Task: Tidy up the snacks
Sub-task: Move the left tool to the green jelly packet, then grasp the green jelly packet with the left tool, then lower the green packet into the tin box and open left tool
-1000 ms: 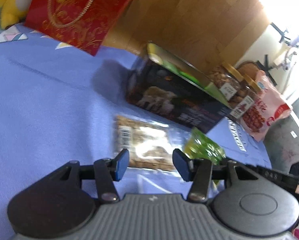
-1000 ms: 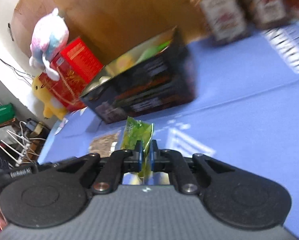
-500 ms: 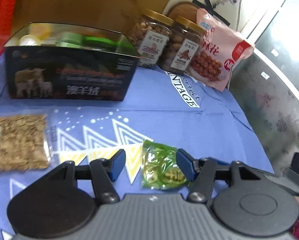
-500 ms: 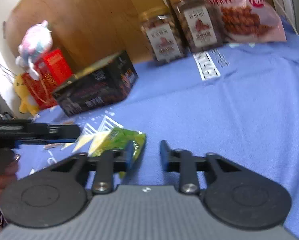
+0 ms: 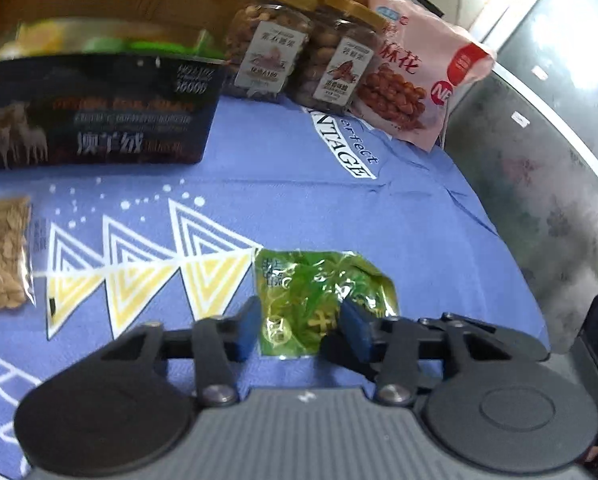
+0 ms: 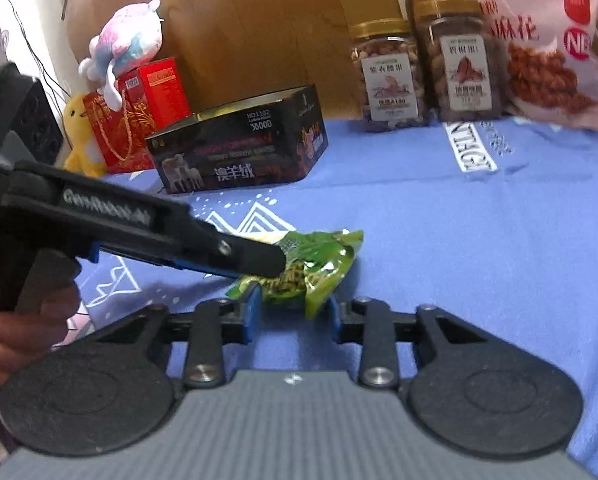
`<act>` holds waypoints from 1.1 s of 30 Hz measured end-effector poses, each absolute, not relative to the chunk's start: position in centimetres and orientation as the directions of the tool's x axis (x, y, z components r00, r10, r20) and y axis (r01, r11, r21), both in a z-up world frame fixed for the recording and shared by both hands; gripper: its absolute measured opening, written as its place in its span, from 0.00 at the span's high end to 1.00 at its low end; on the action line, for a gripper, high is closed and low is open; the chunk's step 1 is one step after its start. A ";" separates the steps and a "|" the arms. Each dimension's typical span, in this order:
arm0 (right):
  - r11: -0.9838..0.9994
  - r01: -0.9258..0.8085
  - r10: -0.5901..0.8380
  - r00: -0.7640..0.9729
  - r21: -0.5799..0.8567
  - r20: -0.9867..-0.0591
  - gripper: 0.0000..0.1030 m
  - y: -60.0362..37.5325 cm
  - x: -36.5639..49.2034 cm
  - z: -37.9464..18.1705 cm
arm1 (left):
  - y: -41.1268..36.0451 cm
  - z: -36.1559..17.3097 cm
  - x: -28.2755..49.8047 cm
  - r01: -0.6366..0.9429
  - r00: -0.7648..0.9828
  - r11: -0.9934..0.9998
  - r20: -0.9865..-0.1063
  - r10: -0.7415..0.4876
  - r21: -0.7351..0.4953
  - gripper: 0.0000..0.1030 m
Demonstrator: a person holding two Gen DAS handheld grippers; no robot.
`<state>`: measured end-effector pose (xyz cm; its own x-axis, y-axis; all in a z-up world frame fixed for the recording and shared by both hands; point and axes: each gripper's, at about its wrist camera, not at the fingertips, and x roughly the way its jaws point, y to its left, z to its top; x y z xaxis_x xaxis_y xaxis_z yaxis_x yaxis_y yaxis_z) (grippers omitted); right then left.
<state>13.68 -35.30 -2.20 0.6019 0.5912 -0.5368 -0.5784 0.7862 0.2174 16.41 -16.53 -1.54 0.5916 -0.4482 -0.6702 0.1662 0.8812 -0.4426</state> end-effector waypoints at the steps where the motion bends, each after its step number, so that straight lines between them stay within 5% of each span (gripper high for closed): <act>1: 0.790 -0.578 0.585 0.610 0.204 -0.535 0.69 -35.2 13.5 -2.2 | -16.4 -1.4 16.3 0.173 0.581 0.865 -0.660 -0.476 -0.472 0.80; 16: 0.714 -0.518 0.699 0.490 0.471 -0.520 0.66 -38.4 14.7 -2.3 | -12.0 -2.2 16.0 0.060 0.585 0.826 -0.651 -0.484 -0.561 0.60; 17: 0.696 -0.501 0.718 0.473 0.515 -0.511 0.69 -38.6 15.2 -2.5 | -12.0 -2.4 15.9 0.062 0.585 0.816 -0.642 -0.496 -0.575 0.57; 18: 0.676 -0.480 0.737 0.453 0.559 -0.502 0.84 -38.7 15.7 -2.9 | -12.0 -2.4 15.9 0.064 0.586 0.812 -0.637 -0.501 -0.580 0.55; 20: 0.609 -0.369 0.786 0.401 0.702 -0.471 0.86 -39.6 16.9 -4.3 | -12.1 -2.3 15.7 0.060 0.586 0.807 -0.634 -0.505 -0.587 0.54; 25: 0.517 -0.267 0.834 0.372 0.813 -0.408 0.87 -40.7 17.4 -5.3 | -11.6 -2.7 15.8 0.033 0.589 0.764 -0.605 -0.536 -0.645 0.61; 27: 0.510 -0.265 0.838 0.367 0.818 -0.403 0.87 -40.5 17.2 -5.2 | -11.7 -2.7 15.8 0.027 0.599 0.766 -0.603 -0.527 -0.643 0.86; 33: 0.556 -0.378 0.820 0.394 0.740 -0.415 0.87 -39.1 16.4 -2.6 | -11.7 0.2 14.4 0.067 0.664 0.808 -0.578 -0.474 -0.585 0.89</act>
<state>16.43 -39.08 -2.61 0.3940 0.8199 -0.4153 -0.3779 0.5564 0.7400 14.44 -11.68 0.16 0.6642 -0.4737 -0.5784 0.0672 0.8083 -0.5849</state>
